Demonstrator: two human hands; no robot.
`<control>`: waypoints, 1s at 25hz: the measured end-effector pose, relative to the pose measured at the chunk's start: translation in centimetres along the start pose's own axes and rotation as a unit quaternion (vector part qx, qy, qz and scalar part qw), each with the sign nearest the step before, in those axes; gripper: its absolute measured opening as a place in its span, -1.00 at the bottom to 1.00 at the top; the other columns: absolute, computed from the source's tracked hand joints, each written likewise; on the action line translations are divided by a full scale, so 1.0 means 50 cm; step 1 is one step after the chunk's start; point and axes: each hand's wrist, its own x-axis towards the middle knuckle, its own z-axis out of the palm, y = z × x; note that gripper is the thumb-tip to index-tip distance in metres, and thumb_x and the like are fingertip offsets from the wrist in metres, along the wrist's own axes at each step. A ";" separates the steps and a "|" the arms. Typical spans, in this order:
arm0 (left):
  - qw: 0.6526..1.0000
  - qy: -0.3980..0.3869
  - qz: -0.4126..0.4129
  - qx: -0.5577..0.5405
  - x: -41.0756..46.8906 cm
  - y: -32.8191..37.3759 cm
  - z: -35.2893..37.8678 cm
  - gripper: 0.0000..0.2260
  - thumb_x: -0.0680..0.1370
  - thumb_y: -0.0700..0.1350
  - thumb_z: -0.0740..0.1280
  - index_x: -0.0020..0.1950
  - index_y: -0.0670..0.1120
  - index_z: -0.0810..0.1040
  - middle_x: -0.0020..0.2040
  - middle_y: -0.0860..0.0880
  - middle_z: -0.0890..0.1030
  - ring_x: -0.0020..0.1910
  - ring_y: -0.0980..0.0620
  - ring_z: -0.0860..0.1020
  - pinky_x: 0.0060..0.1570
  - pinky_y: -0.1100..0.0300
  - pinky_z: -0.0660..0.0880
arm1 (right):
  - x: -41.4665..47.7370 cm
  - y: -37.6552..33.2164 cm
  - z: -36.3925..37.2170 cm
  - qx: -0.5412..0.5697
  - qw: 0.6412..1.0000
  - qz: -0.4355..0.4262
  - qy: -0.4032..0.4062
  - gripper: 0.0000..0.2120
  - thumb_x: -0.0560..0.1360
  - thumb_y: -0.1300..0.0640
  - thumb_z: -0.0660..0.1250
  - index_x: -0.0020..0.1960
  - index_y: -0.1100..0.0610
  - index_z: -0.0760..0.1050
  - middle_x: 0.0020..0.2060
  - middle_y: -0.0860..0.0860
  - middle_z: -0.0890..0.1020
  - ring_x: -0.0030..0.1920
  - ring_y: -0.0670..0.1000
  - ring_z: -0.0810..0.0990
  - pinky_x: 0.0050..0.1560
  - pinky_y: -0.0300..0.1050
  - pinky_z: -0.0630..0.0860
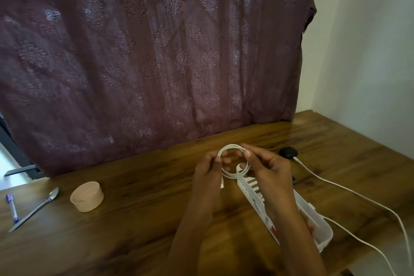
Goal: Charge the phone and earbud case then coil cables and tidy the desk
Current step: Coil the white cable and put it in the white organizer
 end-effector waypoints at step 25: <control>0.986 0.055 0.068 -0.143 0.014 0.050 -0.006 -0.83 0.50 -0.30 0.31 -0.04 -0.07 0.63 -0.27 0.01 0.70 -0.26 0.15 0.65 -0.28 0.36 0.55 | -0.009 -0.038 0.019 0.037 0.998 0.026 -0.042 -0.92 0.45 0.19 0.37 -0.10 0.07 0.64 -0.21 0.02 0.72 -0.14 -0.03 0.69 -0.17 -0.25 0.59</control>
